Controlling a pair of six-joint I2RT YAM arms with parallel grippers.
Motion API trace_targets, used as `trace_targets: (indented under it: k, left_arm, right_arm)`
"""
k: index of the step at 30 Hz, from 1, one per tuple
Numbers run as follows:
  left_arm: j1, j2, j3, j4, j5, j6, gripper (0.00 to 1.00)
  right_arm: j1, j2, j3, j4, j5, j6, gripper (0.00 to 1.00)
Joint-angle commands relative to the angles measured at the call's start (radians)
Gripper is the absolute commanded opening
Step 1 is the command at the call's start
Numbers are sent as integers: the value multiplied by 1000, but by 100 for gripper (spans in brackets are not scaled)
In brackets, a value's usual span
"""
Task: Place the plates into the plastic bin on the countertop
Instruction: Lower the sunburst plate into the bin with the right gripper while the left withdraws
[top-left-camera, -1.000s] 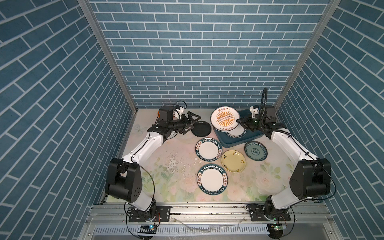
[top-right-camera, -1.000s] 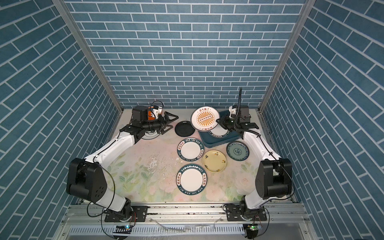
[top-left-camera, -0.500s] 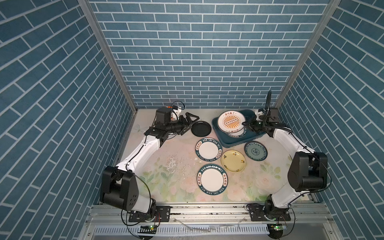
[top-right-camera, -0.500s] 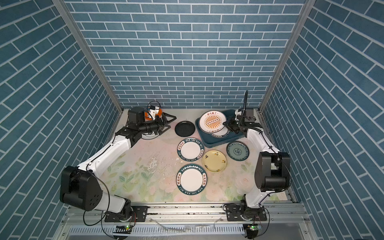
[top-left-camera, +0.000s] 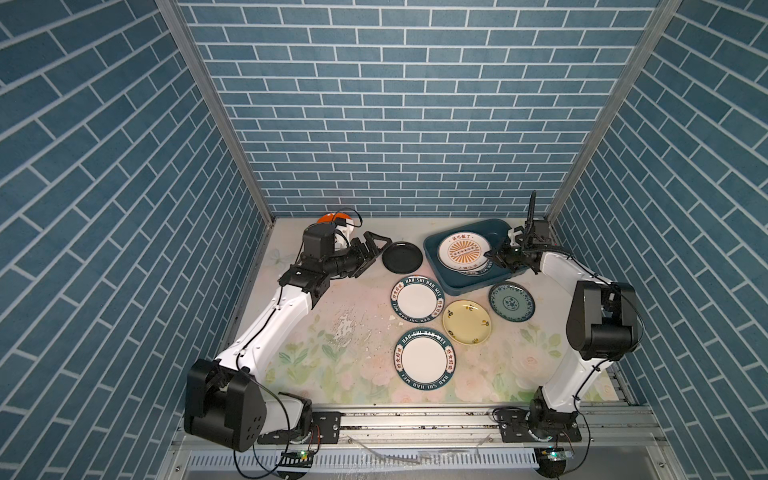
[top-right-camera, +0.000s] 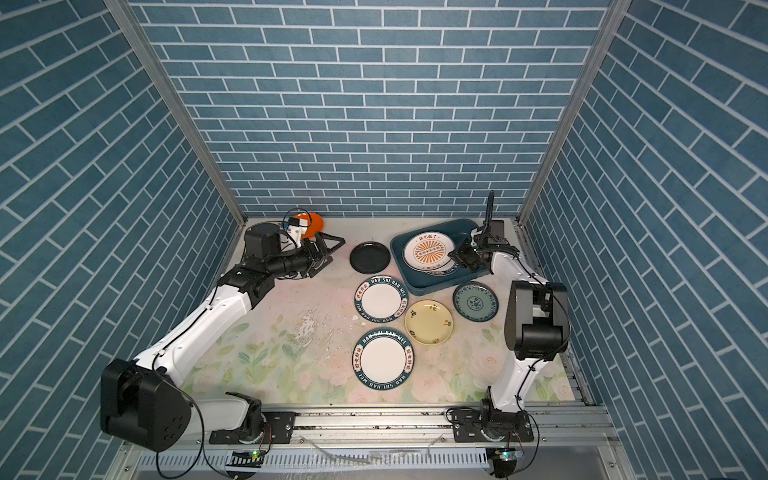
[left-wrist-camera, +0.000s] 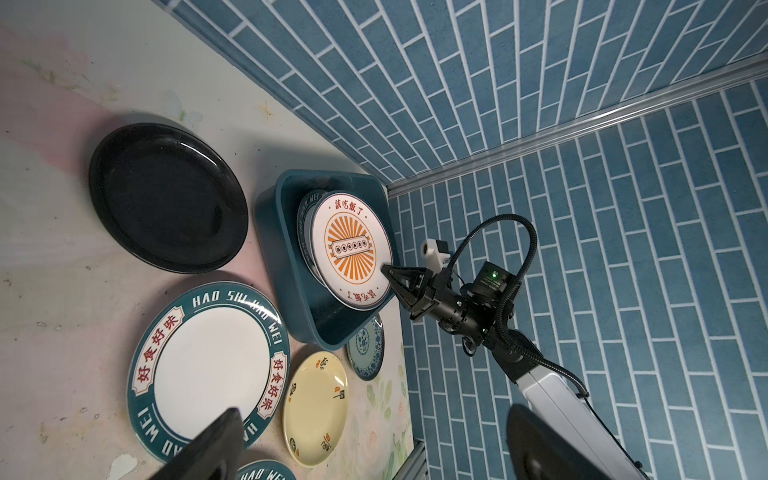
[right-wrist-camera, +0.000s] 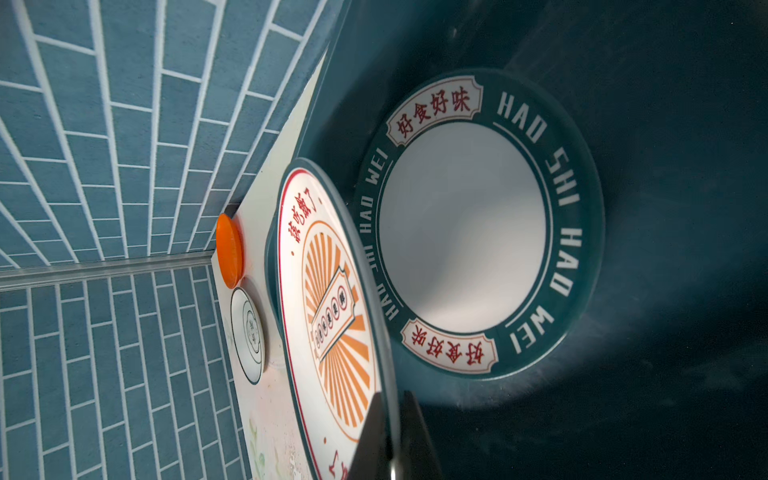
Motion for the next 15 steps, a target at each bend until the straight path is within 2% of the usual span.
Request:
trace_targets:
  k: [1, 15]
  left_arm:
    - [-3, -37, -21, -29, -39, 19, 100]
    - [-3, -89, -36, -68, -90, 24, 100]
  right_arm:
    - [-15, 28, 52, 36, -27, -20, 0]
    - [-45, 135, 103, 8, -8, -47, 0]
